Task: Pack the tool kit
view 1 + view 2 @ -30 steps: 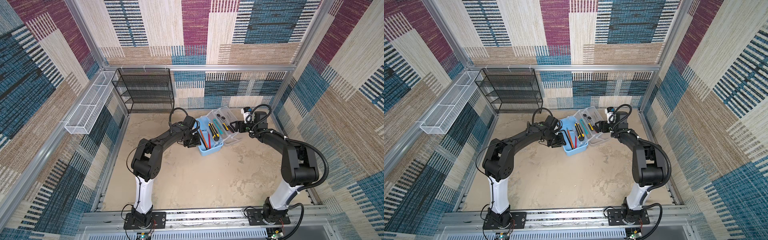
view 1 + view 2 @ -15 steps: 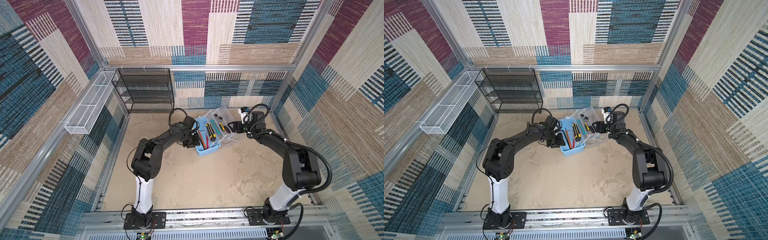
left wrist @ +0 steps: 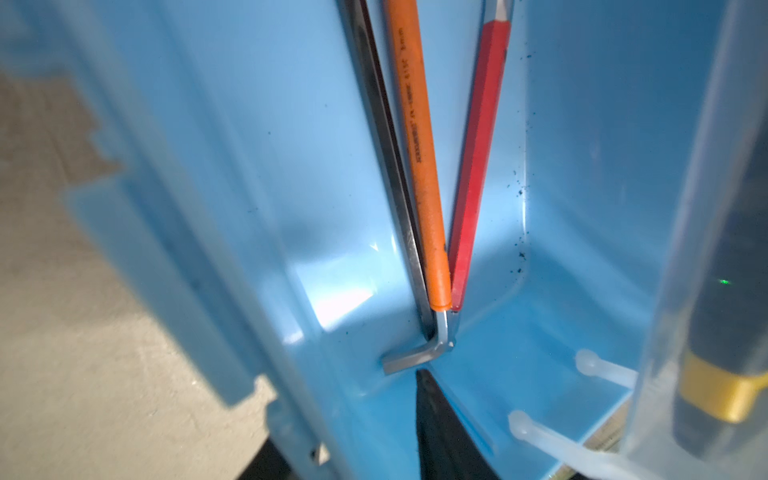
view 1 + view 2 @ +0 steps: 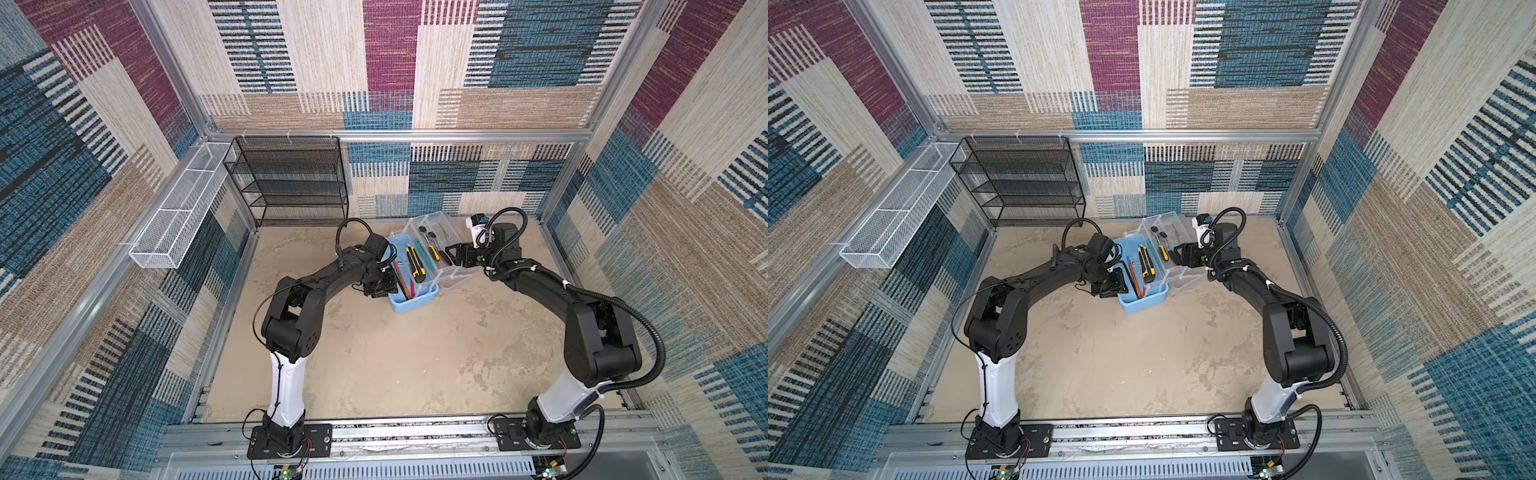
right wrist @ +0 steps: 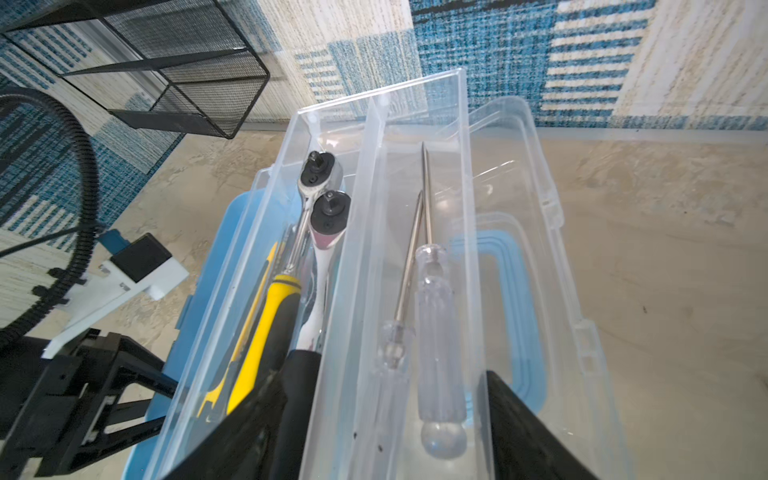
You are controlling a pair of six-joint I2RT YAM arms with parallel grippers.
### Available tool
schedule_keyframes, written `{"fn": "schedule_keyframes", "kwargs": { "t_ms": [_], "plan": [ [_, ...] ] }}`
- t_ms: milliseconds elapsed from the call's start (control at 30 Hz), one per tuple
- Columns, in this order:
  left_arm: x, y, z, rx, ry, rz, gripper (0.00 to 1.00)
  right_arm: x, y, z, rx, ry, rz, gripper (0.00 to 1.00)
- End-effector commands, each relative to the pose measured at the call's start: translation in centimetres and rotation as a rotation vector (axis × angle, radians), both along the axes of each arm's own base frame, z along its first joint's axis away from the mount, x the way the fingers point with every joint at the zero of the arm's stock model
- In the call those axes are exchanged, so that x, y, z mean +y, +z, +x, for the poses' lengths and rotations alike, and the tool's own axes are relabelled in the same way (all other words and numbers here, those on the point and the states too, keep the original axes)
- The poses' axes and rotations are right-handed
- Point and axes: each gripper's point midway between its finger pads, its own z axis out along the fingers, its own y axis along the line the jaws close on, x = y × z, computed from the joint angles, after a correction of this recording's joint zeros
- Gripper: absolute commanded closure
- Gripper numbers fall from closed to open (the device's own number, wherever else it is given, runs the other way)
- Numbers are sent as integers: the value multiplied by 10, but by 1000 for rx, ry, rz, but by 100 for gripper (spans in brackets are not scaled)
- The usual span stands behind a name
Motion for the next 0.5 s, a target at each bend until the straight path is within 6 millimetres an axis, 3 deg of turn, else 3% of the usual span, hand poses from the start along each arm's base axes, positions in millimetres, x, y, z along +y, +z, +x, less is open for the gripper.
{"fn": "schedule_keyframes", "kwargs": {
  "t_ms": [0,467],
  "plan": [
    [-7,10,8,-45,-14,-43,60,16,6,-10,22,41,51,25],
    [2,14,11,-54,12,-45,60,43,5,-19,34,14,7,26]
  ]
}}
